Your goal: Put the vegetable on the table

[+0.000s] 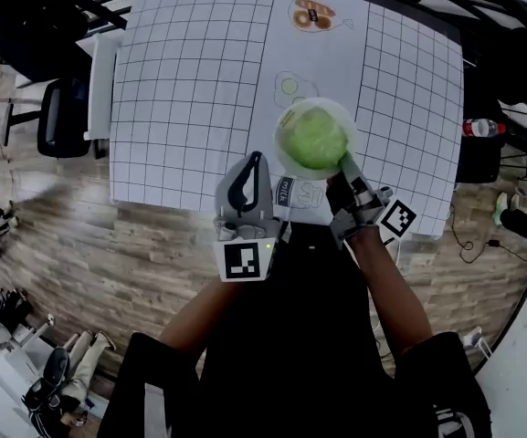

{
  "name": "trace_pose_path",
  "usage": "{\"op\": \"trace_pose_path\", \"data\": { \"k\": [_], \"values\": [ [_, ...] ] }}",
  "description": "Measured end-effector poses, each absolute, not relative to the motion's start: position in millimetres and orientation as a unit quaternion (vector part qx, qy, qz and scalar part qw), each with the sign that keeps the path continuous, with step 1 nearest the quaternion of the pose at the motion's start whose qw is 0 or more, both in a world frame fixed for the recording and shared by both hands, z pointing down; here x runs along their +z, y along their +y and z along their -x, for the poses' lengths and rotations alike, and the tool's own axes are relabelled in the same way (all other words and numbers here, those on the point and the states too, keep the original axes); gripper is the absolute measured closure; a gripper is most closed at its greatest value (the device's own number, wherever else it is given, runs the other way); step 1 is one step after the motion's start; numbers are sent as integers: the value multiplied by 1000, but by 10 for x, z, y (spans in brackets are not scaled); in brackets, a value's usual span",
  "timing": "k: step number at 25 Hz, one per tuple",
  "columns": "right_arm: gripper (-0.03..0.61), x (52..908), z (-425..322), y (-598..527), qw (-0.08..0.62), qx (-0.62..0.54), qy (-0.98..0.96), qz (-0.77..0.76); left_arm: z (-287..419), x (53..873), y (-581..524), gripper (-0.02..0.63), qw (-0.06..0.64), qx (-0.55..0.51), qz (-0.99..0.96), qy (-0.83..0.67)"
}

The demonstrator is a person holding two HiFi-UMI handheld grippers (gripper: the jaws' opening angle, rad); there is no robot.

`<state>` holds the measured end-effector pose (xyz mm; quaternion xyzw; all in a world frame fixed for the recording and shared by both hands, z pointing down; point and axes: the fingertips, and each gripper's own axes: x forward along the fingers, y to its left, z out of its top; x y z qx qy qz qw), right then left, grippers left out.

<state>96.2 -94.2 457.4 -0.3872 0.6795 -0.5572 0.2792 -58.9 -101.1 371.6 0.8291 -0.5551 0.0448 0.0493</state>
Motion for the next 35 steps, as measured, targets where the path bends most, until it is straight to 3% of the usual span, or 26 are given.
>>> {"op": "trace_pose_path", "data": {
  "k": [35],
  "values": [
    [569,6654,-1033,-1842,203,-595,655,418,451,4243,-1695,606,73,75,-804,-585]
  ]
}}
